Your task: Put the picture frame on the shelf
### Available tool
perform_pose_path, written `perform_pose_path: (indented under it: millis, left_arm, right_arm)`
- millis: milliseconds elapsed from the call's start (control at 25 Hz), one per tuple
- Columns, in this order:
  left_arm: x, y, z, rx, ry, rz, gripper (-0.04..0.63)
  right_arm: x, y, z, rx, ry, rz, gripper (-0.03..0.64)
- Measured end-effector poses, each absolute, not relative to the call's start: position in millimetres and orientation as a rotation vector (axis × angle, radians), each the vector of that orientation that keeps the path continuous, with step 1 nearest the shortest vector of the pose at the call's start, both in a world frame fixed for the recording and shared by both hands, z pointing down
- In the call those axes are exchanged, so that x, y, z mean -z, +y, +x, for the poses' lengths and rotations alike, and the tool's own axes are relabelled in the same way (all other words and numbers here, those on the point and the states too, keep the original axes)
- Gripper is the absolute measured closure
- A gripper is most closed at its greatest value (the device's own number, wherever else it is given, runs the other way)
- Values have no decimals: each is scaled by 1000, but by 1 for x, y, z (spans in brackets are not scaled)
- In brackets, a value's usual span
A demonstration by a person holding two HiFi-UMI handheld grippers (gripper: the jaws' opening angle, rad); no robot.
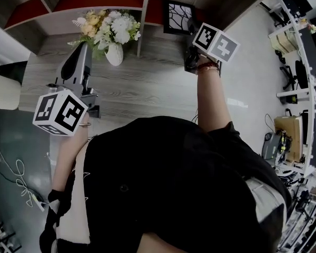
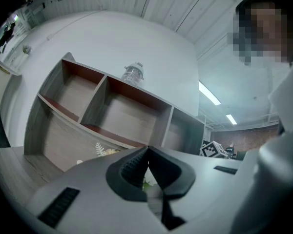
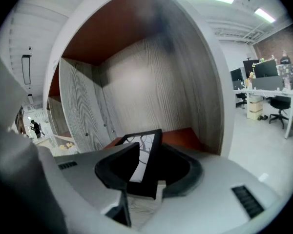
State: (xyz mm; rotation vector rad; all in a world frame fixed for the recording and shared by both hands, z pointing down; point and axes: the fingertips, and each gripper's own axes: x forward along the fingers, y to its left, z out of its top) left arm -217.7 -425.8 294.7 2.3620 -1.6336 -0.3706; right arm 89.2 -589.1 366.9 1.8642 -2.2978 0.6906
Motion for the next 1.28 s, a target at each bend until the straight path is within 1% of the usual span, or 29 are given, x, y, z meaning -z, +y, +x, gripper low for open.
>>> perform_pose_path:
  millis: [240, 360, 520, 560, 600, 640, 920, 1280]
  left_arm:
    - [-292, -433, -193, 372, -1565, 2408, 584]
    - [-290, -436, -173, 364, -1514, 2443, 584]
    - [-288, -441, -153, 350, -1450, 2479, 584]
    - [-286, -442, -149, 348, -1436, 2487, 584]
    - [-285, -443, -144, 346, -1423, 2496, 584]
    - [-284, -443, -139, 343, -1409, 2505, 584]
    - [-283, -449, -106, 322, -1324, 2558, 584]
    - [-285, -454, -73, 325, -1252, 2606, 584]
  right_arm:
    - [-325, -573, 104, -573, -2391, 1935, 510]
    - [-310, -562, 99, -612, -2495, 1918, 520]
    - [-299, -545, 81, -702, -2653, 1788, 528]
    - [-296, -541, 79, -707, -2684, 1760, 566]
    - [-293, -538, 79, -711, -2708, 1744, 624]
    - [-291, -534, 79, -721, -2727, 1733, 629]
    - [-298, -511, 59, -809, -2828, 1576, 622]
    - [-284, -494, 63, -433, -2789, 1628, 612]
